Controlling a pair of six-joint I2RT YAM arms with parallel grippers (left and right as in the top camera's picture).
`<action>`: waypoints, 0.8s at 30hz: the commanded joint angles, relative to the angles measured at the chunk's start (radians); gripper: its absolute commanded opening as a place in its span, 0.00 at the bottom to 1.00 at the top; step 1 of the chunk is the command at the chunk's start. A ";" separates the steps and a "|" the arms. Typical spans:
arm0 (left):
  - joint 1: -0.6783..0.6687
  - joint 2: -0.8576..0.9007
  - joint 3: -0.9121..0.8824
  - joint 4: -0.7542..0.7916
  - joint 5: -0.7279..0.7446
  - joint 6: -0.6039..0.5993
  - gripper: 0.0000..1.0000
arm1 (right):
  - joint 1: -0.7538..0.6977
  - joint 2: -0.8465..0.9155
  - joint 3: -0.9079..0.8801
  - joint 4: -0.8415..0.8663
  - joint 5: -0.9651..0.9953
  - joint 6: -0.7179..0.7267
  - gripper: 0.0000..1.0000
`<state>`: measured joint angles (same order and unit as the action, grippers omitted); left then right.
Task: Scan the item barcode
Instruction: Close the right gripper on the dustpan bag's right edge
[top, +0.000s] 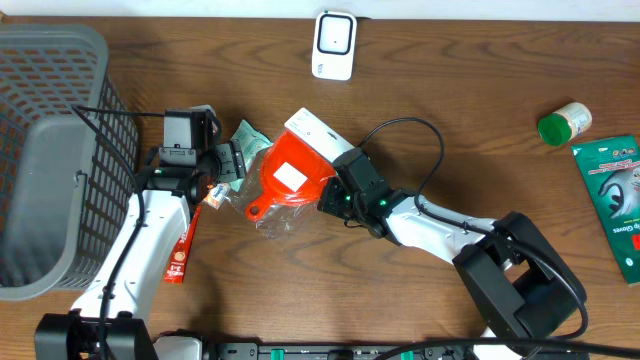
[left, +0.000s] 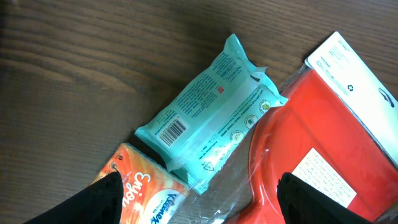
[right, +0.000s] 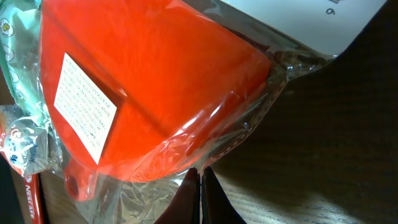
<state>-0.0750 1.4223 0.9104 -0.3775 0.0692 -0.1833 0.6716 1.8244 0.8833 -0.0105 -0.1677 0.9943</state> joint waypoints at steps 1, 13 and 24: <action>-0.003 0.006 -0.013 0.002 -0.001 0.006 0.79 | -0.013 0.005 -0.001 0.001 -0.010 -0.037 0.01; -0.003 0.007 -0.013 0.002 -0.001 0.006 0.79 | -0.018 -0.083 0.000 0.006 -0.055 -0.166 0.01; -0.003 0.023 -0.013 -0.010 0.140 0.063 0.79 | -0.018 -0.112 0.000 -0.123 -0.016 -0.180 0.01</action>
<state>-0.0750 1.4250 0.9104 -0.3843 0.1257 -0.1616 0.6624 1.7294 0.8829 -0.1139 -0.2043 0.8326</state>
